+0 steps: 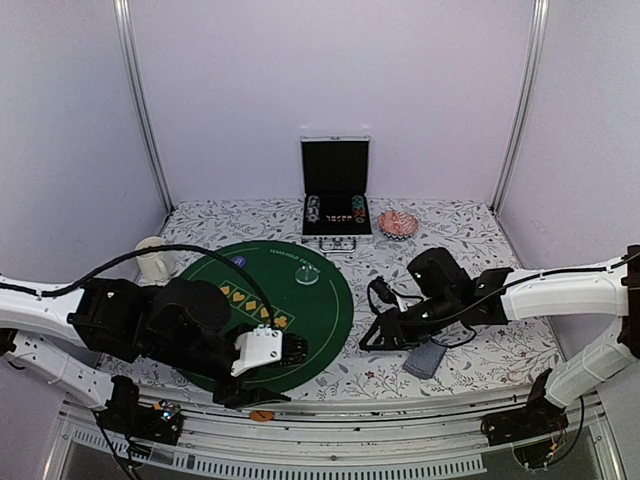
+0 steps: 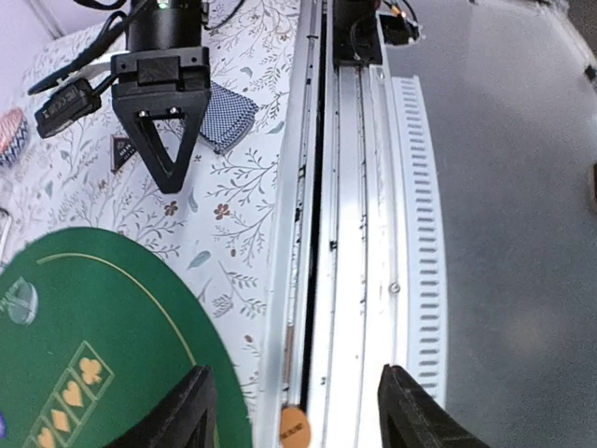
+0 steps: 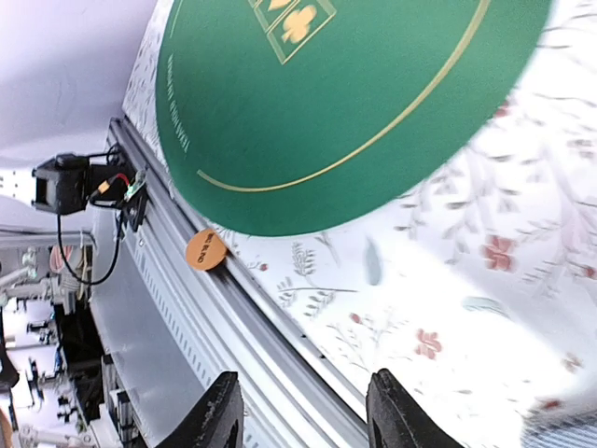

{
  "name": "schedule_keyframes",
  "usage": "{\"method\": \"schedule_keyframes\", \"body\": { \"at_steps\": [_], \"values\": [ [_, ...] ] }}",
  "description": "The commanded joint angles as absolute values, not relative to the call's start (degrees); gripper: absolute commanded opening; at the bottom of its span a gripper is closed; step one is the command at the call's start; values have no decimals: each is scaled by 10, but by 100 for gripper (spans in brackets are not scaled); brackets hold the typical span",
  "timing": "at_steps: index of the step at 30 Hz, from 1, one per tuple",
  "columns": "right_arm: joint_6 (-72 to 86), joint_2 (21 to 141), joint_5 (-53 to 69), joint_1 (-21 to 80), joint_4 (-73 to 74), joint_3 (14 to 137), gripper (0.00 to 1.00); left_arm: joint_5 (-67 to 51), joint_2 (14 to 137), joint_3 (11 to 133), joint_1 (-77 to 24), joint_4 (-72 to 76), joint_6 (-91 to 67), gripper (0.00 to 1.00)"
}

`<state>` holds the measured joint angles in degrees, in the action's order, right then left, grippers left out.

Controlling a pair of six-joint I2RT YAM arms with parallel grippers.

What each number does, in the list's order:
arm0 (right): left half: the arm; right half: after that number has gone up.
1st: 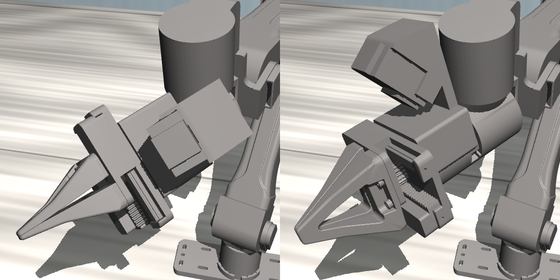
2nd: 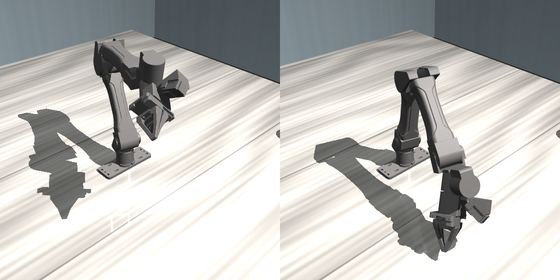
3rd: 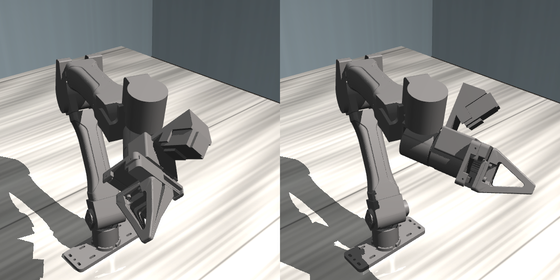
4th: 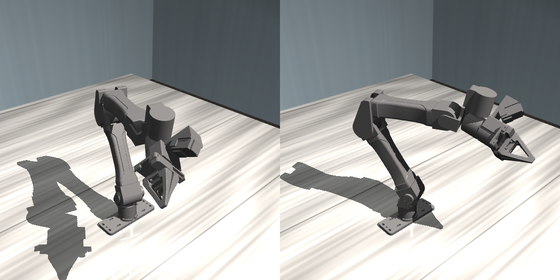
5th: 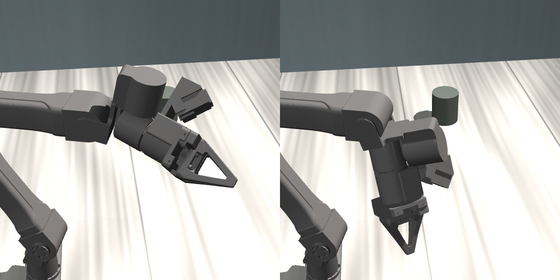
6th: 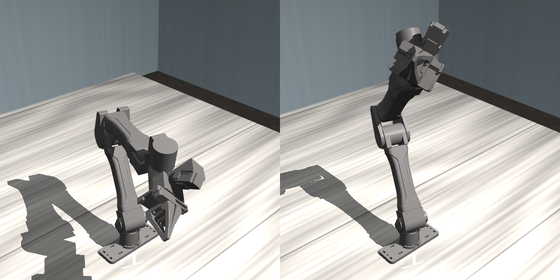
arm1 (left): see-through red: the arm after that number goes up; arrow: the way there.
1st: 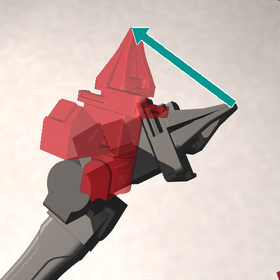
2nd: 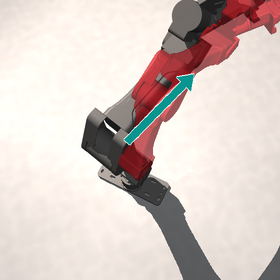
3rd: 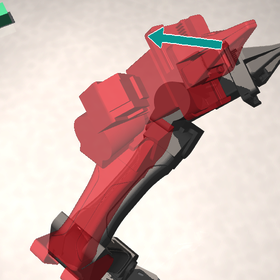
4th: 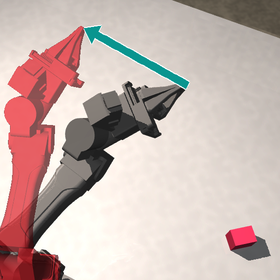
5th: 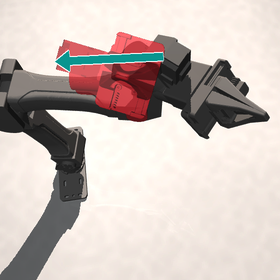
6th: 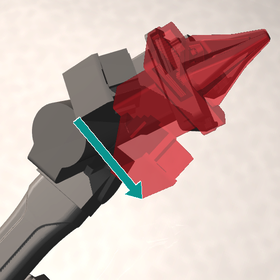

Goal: Distribute texas hold em gaming equipment
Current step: Pick up the big blind button from the corner of the board.

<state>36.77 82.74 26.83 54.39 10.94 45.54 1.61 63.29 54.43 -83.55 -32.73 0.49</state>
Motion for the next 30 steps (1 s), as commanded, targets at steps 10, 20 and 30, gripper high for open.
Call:
{"method": "schedule_keyframes", "body": {
  "at_steps": [10,20,30],
  "values": [
    [293,721,255,477,145,400,49,-36,810,533,-784,-526,258,63],
    [287,714,247,477,144,386,49,-103,885,507,-757,-490,256,65],
    [286,712,249,478,140,374,49,-47,939,509,-752,-437,239,48]
  ]
}}
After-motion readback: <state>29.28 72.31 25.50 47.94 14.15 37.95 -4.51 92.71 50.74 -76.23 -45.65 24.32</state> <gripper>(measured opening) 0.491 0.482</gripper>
